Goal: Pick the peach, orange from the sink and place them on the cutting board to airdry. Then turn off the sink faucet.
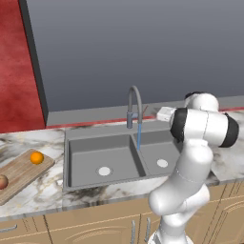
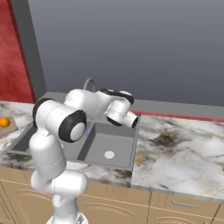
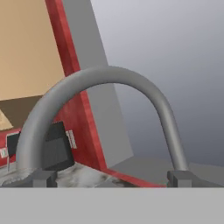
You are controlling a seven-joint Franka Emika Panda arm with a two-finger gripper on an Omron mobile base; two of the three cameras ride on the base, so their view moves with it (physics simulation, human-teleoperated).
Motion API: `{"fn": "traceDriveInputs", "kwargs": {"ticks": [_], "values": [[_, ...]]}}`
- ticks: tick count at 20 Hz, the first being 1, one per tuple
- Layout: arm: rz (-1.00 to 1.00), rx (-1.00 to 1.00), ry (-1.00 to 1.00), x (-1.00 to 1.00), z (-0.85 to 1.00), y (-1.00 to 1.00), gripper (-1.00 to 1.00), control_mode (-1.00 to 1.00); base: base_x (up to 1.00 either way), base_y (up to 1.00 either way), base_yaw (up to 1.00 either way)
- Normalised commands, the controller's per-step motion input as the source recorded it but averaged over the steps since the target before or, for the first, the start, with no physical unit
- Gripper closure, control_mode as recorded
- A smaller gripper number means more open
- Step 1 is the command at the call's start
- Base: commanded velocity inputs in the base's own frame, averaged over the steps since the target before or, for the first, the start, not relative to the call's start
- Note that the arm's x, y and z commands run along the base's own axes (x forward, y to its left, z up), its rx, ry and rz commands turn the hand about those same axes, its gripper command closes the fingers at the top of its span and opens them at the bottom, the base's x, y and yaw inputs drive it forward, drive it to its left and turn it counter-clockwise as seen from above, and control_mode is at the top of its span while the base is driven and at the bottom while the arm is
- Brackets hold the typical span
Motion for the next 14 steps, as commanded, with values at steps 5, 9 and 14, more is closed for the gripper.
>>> {"fn": "traceDriveInputs", "kwargs": {"ticks": [5,9,14], "values": [[0.00,0.00,0.00,0.40,-0.05,0.00,-1.00,-1.00,0.00,0.00,0.00],[0.00,0.01,0.00,0.50,-0.02,0.00,-1.00,-1.00,0.00,0.00,0.00],[0.01,0.00,0.00,0.42,-0.09,0.00,-1.00,-1.00,0.00,0.00,0.00]]}}
